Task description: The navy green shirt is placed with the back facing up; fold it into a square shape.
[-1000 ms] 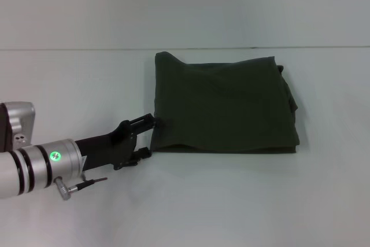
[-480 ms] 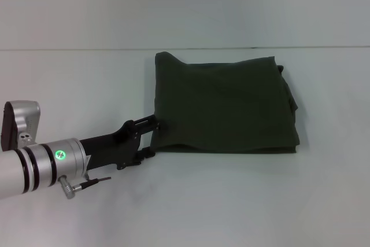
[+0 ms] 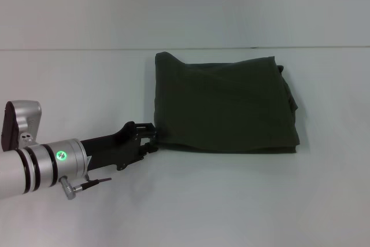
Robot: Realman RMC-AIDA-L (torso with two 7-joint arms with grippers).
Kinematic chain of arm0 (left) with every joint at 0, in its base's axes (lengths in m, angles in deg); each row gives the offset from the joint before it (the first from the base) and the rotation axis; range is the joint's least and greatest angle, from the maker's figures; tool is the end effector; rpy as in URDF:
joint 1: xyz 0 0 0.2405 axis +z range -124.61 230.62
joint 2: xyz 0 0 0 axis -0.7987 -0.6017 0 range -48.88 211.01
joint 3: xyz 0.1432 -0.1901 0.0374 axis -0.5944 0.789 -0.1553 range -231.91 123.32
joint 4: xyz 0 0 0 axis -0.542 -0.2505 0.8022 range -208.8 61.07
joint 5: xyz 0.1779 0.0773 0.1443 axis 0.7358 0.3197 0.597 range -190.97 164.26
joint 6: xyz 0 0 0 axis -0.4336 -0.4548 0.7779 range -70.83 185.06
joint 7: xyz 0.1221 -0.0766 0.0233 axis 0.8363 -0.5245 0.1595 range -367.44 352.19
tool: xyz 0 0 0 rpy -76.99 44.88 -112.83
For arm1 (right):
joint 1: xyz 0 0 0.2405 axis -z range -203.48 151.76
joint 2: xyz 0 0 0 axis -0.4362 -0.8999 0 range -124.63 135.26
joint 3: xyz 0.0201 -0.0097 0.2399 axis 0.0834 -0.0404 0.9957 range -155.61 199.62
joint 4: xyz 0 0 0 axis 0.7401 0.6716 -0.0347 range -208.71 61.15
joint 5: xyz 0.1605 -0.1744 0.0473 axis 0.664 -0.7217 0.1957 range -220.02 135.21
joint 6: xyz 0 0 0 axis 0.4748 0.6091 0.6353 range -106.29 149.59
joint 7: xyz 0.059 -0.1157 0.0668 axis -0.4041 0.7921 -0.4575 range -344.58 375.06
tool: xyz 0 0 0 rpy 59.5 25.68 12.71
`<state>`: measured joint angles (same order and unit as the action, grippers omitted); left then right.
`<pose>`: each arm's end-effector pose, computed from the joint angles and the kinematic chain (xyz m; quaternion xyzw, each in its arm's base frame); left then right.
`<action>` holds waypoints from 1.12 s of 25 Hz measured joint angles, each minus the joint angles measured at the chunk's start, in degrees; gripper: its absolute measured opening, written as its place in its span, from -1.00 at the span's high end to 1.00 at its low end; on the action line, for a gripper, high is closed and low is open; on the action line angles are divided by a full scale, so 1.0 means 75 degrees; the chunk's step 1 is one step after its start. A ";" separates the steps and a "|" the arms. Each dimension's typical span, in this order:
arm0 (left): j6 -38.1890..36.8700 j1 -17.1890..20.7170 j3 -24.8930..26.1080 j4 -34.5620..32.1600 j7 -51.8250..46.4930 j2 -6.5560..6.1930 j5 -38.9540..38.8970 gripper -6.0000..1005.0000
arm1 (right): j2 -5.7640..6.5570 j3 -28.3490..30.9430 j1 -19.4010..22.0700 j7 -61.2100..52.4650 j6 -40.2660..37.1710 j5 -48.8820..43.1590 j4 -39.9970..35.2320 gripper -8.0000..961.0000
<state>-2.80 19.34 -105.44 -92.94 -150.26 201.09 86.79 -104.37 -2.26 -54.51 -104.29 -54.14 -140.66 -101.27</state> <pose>-0.2957 0.3674 -0.0720 -0.5616 -0.7729 -0.2848 0.0783 0.3400 0.3829 0.1136 -0.6340 0.5792 0.4548 0.2359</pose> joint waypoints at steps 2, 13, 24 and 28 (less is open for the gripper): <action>0.0000 0.0000 0.0000 0.0000 0.0001 0.0002 0.0004 -0.15 | 0.0000 0.0006 0.0000 0.0000 -0.0002 0.0000 0.0007 -0.92; -0.0021 0.0058 -0.0001 -0.0004 0.0190 0.0028 0.0061 0.57 | -0.0008 0.0037 0.0000 0.0001 0.0008 0.0000 0.0019 -0.92; -0.0565 0.0992 0.0365 -0.0440 0.0856 0.0193 0.0004 0.88 | -0.0083 0.0060 0.0002 -0.0031 0.0049 -0.0001 0.0022 -0.92; -0.0885 0.1266 0.0575 -0.0571 0.0974 0.0209 -0.0003 0.82 | -0.0109 0.0061 -0.0075 -0.0056 0.0051 -0.0001 0.0022 -0.92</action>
<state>-9.44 28.84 -101.13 -97.22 -142.96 202.66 86.76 -105.19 -1.81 -55.07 -104.71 -53.76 -140.67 -101.11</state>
